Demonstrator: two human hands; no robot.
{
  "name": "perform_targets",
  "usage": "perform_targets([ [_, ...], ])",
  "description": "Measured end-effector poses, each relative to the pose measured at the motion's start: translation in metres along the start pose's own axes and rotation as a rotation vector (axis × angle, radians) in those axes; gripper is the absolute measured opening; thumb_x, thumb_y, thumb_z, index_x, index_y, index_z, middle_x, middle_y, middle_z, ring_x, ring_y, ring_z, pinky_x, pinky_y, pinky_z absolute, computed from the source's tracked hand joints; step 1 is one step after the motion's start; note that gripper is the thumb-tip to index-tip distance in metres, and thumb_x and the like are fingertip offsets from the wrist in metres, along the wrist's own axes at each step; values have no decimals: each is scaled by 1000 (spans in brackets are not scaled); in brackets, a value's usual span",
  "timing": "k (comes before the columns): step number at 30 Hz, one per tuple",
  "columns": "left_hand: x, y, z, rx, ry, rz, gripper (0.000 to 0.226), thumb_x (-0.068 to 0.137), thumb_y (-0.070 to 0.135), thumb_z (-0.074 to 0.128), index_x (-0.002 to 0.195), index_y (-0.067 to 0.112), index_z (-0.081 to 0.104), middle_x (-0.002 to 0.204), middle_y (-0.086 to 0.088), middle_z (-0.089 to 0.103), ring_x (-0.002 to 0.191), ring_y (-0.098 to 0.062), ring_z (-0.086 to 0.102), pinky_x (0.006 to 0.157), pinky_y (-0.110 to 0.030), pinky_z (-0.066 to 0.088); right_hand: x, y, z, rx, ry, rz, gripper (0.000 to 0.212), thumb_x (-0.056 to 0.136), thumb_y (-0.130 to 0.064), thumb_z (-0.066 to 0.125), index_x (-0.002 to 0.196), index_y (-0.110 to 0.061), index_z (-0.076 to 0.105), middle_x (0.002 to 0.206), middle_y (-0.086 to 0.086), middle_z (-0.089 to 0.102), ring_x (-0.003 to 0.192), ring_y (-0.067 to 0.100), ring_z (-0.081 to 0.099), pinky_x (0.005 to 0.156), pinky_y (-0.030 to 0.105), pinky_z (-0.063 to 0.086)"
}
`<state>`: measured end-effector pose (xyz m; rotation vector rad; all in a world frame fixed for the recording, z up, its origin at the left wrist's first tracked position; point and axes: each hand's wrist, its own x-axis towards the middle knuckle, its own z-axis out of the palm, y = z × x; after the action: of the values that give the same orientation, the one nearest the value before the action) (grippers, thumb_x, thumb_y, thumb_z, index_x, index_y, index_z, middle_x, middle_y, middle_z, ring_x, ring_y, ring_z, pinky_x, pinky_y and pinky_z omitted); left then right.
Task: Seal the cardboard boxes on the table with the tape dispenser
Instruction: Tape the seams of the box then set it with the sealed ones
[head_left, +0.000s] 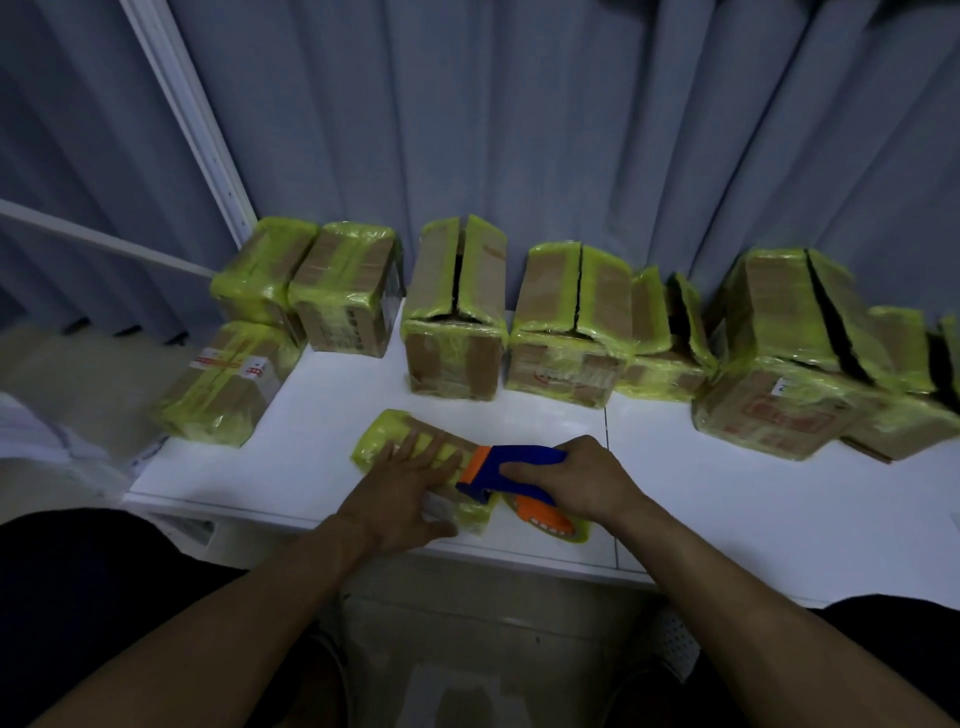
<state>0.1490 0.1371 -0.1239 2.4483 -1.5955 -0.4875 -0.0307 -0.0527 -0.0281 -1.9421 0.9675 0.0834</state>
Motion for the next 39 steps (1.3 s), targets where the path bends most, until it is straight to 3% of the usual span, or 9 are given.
perform_targets([
  [10, 7, 12, -7, 0, -54, -87, 87, 81, 82, 43, 154, 37, 28, 165, 8, 6, 152, -20, -7, 121, -45, -8, -18, 4, -20, 78, -41, -14, 38, 77, -53, 84, 73, -16, 75, 61, -7, 72, 56, 3, 66, 52, 15, 44],
  [13, 7, 13, -9, 22, -54, -83, 90, 79, 83, 40, 155, 36, 26, 165, 9, 4, 152, -21, -6, 120, -43, -9, -25, 12, -36, 134, -47, 8, 39, 77, -50, 85, 80, -12, 78, 68, -1, 75, 59, 5, 68, 57, 16, 47],
  [20, 5, 17, -11, 69, -76, -55, 112, 58, 101, 3, 154, 44, 13, 165, 7, -1, 152, -24, -8, 120, -48, -8, -26, 32, -26, 76, -79, 44, 37, 78, -53, 83, 80, -16, 77, 69, -6, 76, 66, 7, 72, 60, 18, 51],
  [24, -3, 32, -2, 125, 53, 38, 81, 83, 77, 21, 156, 41, 14, 165, 4, -1, 153, -30, 0, 120, -51, -3, -20, 31, -33, 46, -86, 42, 36, 79, -51, 83, 82, -16, 77, 74, -5, 76, 67, 6, 71, 59, 17, 50],
  [27, -1, 36, 10, 122, 87, 109, 78, 89, 59, 40, 158, 31, 16, 164, 12, 9, 152, -17, 2, 119, -62, 7, -16, 31, -33, -34, -111, 61, 44, 77, -54, 84, 89, -12, 77, 84, 1, 78, 76, 13, 73, 66, 23, 54],
  [29, 1, 38, 9, 115, 26, 81, 82, 91, 66, 44, 158, 33, 10, 163, 16, 9, 149, -9, -3, 118, -64, 2, -13, 32, -32, -101, -127, 70, 43, 80, -51, 82, 92, -10, 77, 86, 2, 77, 76, 14, 73, 66, 23, 54],
  [32, 4, 44, 5, 128, -17, 39, 90, 85, 79, 38, 158, 34, 12, 160, 20, 5, 148, -6, -6, 118, -58, -9, -10, 34, -27, -199, -145, 74, 43, 86, -53, 74, 93, -10, 73, 86, 2, 75, 78, 16, 73, 65, 23, 52],
  [36, 7, 49, 2, 138, 3, 18, 95, 76, 83, 15, 157, 34, 17, 163, 16, 12, 152, -14, 5, 118, -56, -6, -10, 33, -17, -313, -98, 57, 68, 78, -81, 64, 89, -13, 69, 81, 1, 73, 70, 13, 71, 67, 26, 54],
  [39, 7, 43, 3, 178, 5, 41, 97, 74, 84, 6, 157, 34, 16, 163, 17, 12, 152, -13, 6, 120, -58, -1, -14, 31, -19, -350, -78, 36, 67, 78, -82, 62, 82, -15, 65, 75, -1, 70, 64, 11, 68, 58, 22, 49],
])
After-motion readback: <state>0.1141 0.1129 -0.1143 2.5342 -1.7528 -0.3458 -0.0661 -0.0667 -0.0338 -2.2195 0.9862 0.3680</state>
